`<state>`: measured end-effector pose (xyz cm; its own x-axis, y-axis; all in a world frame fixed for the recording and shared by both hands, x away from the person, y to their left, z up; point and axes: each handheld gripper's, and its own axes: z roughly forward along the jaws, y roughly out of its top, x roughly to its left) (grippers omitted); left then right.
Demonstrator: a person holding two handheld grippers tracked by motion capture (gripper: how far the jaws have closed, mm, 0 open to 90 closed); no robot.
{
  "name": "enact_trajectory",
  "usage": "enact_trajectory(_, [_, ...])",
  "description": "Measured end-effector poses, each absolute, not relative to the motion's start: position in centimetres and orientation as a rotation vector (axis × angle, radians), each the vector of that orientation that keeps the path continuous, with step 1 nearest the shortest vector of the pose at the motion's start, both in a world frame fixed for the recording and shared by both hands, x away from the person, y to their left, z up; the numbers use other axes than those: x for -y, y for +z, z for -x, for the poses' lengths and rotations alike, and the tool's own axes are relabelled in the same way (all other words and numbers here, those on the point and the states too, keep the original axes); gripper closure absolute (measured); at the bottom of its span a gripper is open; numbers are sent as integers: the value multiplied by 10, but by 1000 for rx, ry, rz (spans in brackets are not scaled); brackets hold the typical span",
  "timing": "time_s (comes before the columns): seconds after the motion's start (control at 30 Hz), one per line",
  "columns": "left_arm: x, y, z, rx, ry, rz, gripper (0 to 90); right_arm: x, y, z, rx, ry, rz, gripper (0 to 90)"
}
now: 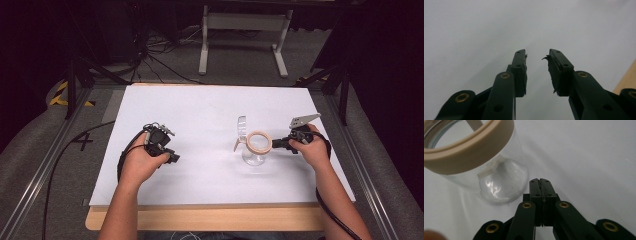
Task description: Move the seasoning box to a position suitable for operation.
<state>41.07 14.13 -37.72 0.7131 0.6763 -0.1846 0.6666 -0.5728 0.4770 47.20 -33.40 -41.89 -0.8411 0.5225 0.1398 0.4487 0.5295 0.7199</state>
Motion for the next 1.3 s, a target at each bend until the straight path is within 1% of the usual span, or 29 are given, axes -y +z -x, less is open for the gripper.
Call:
enact_trajectory(0.03, [-141,-377,-410,-1044,16,-2388,629,333,-420,-472,-2669,1216,-851,900])
enact_trajectory(0.07, [-142,-377,-410,-1052,16,-2384,625,332,-420,-472,-2674,1209,-851,900])
enact_trajectory(0.17, [-145,-376,-409,-1042,-11,-2363,573,329,-420,-472,-2675,1201,-846,900])
enact_trajectory(0.3, [-149,-375,-405,-1006,-17,-2343,485,325,-420,-475,-2674,1200,-834,900])
enact_trajectory(0.53, [-157,-373,-398,-1024,19,-2336,471,318,-423,-480,-2673,1227,-813,900])
enact_trajectory(0.73, [-162,-375,-396,-1042,17,-2328,460,310,-427,-485,-2693,1243,-796,900])
enact_trajectory(1.07, [-159,-376,-397,-1028,10,-2330,447,308,-431,-484,-2731,1201,-803,900])
enact_trajectory(1.13, [-158,-377,-400,-1017,-11,-2321,446,307,-432,-482,-2741,1194,-790,900])
enact_trajectory(1.3, [-154,-377,-404,-1007,-15,-2317,444,304,-434,-476,-2767,1152,-776,900])
